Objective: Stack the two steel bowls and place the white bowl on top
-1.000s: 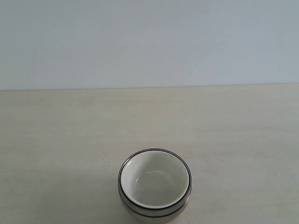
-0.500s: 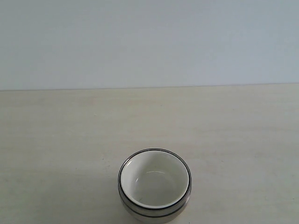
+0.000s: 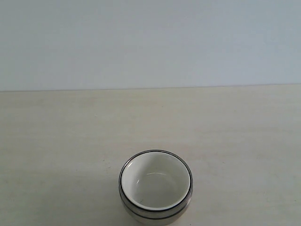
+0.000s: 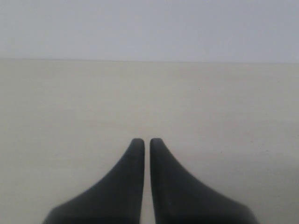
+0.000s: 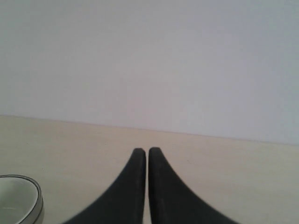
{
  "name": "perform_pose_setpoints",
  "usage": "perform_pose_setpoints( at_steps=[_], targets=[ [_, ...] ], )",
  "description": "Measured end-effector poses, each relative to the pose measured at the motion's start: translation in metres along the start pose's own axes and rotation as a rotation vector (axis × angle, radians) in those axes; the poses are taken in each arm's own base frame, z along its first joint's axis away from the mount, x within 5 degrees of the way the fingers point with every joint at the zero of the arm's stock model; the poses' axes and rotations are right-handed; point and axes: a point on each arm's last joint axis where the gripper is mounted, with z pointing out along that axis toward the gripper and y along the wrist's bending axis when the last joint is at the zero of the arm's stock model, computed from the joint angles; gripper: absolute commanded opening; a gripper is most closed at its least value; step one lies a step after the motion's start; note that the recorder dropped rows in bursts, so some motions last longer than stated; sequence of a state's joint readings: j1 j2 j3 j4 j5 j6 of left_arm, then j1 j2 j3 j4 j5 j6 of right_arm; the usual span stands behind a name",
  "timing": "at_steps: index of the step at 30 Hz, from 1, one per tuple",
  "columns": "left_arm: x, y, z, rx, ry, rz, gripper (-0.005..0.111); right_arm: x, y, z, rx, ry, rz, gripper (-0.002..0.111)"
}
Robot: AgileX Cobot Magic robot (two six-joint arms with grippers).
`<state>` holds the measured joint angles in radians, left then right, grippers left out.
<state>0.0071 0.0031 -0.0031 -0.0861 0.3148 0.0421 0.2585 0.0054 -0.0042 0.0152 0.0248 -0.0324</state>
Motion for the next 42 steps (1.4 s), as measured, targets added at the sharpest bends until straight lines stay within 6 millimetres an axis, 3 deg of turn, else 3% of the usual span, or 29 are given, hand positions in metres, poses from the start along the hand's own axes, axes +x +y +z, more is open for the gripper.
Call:
perform_pose_setpoints(
  at_steps=[22, 27, 42],
  targets=[
    [0.0, 0.0, 0.0, 0.0, 0.0, 0.0, 0.004, 0.017, -0.007, -0.002, 0.113, 0.197, -0.088, 0.0],
    [0.0, 0.0, 0.0, 0.0, 0.0, 0.0, 0.004, 0.026, -0.006, -0.004, 0.106, 0.288, -0.082, 0.0],
    [0.0, 0.0, 0.0, 0.0, 0.0, 0.0, 0.004, 0.029, -0.006, -0.005, 0.117, 0.312, 0.005, 0.0]
  ],
)
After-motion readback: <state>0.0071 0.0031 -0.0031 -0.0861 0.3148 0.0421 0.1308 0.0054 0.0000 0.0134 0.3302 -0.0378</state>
